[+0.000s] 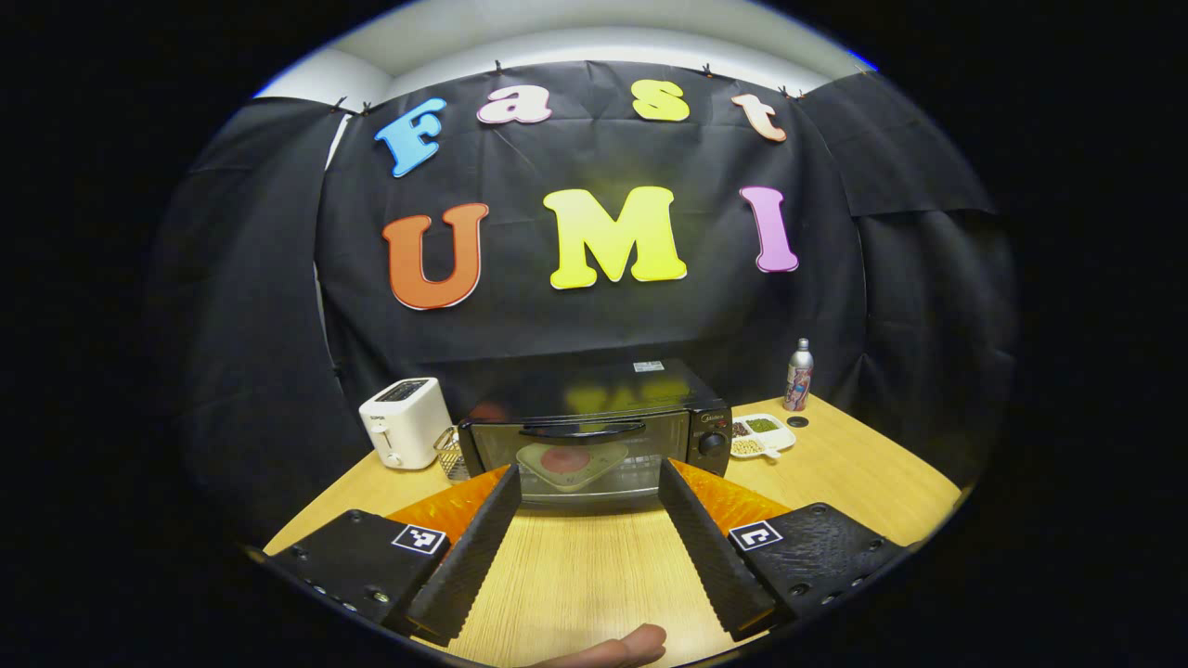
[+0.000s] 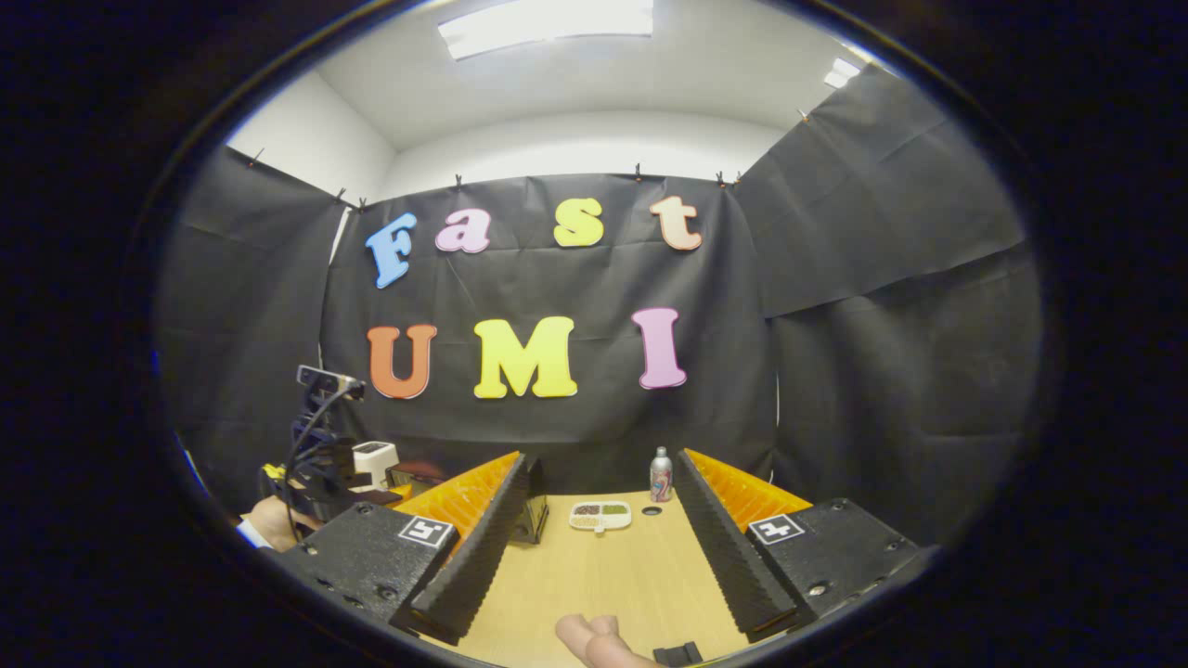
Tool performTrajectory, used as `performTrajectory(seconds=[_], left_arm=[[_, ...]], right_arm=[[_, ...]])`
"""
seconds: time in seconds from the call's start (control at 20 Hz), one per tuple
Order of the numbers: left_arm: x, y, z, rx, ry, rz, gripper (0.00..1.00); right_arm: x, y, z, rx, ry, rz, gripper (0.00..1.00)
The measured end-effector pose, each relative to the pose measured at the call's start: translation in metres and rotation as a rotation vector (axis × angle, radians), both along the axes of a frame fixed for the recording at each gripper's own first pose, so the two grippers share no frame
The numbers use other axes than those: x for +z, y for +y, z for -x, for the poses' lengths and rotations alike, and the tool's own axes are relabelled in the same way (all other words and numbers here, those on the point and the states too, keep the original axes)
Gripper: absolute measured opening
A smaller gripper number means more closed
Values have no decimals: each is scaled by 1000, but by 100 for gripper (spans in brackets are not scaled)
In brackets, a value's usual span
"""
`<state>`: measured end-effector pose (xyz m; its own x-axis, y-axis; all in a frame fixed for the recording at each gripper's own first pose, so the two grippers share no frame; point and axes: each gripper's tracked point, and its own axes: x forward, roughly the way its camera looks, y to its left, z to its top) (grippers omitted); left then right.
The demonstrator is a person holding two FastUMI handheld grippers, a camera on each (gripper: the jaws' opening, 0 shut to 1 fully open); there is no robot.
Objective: Open the electric oven with the left hand, put the food in, and close the electric oven.
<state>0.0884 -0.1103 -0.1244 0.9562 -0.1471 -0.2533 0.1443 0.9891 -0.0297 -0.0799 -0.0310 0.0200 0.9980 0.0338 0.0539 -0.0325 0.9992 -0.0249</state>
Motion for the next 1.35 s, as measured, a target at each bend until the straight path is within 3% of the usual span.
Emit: performTrajectory(seconds=[0.2,0.25,0.35,0.4,0.6,0.65,0.7,1.35], left_arm=[[23,21,42,25,-32,63,95],[28,27,51,42,-46,59,95],[43,40,68,74,-87,48,95],[50,41,77,74,-106,51,95],[68,42,108,62,-158,65,95],[69,41,114,55,-167,62,95],[70,42,118,54,-177,54,95],[73,49,127,65,-197,62,95]], right_arm=[[-1,-2,-1,-30,-5,-3,100],[-4,-3,-3,-37,1,-5,96],[-9,1,-6,-35,15,-16,100],[-12,2,-8,-35,22,-19,96],[-27,0,-17,-57,52,-8,96],[-31,0,-19,-67,58,-4,100],[-34,0,-21,-74,66,-3,96],[-51,9,-26,-47,105,-12,96]])
